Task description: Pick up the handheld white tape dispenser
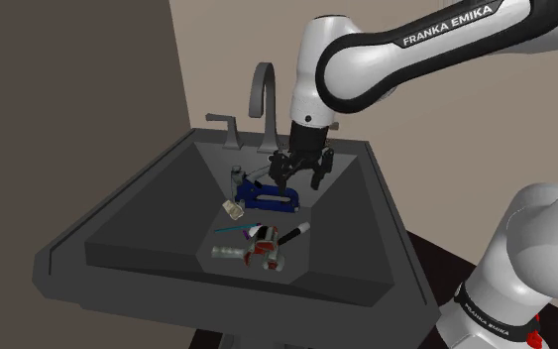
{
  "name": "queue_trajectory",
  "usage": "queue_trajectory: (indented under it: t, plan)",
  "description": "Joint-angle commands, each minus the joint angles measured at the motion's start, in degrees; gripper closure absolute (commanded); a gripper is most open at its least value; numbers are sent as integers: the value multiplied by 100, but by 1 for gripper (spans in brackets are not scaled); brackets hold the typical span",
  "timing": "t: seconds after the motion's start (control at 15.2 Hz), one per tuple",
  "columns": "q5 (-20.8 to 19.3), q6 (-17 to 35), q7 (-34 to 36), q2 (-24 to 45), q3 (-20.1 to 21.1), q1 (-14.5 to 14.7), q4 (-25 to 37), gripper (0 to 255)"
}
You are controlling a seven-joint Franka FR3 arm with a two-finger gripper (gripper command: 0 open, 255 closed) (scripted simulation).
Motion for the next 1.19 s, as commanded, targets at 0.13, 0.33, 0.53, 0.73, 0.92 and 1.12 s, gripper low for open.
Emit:
queue_trajectory:
  t: [0.13,0.33,0.53,0.73,0.92,1.12]
  plan:
    - [28,383,407,769,307,91,223,0]
    - [-11,647,730,1369,513,169,435,0]
    - [-52,836,875,1687,595,212,508,0]
    - [-72,1076,868,1830,610,219,406,0]
    - [-103,1364,864,2016,624,226,298,0]
    - [-102,1374,868,2018,627,229,291,255]
